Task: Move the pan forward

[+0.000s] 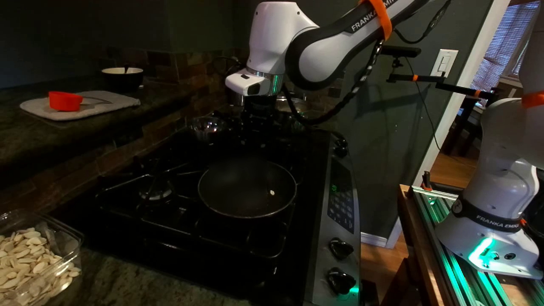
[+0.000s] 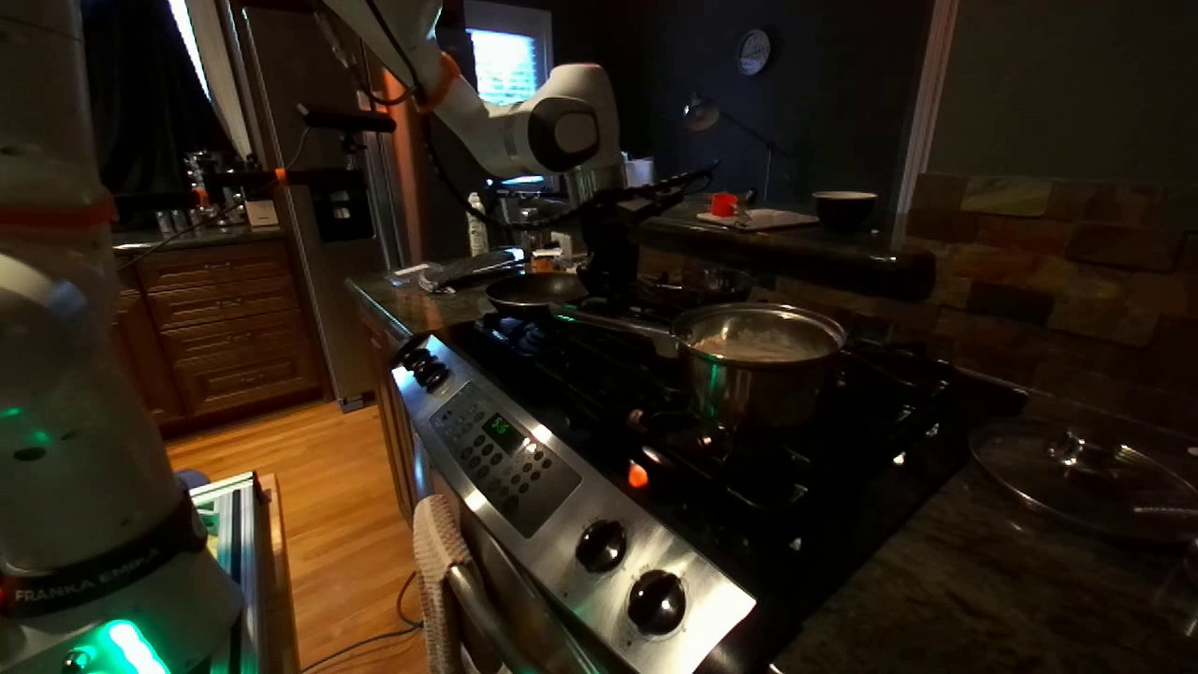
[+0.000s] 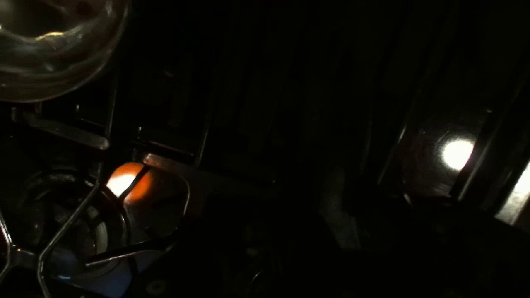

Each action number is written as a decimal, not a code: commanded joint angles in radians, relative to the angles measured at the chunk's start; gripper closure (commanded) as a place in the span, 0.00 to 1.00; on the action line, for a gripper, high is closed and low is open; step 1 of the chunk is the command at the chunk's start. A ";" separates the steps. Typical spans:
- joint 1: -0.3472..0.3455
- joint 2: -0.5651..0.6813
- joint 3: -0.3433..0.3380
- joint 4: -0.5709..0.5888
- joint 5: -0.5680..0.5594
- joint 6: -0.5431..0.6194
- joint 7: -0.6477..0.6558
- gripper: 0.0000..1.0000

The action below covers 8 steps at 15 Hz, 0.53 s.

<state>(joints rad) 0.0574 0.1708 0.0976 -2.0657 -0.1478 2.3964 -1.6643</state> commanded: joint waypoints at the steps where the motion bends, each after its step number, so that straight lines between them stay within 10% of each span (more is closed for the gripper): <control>1: 0.001 0.016 0.008 0.014 -0.007 0.023 0.013 0.79; 2: 0.002 0.015 0.007 0.015 -0.008 0.024 0.020 0.44; 8: 0.007 -0.025 0.011 0.023 -0.012 0.001 0.047 0.14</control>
<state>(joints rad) 0.0591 0.1710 0.1036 -2.0426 -0.1478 2.4075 -1.6401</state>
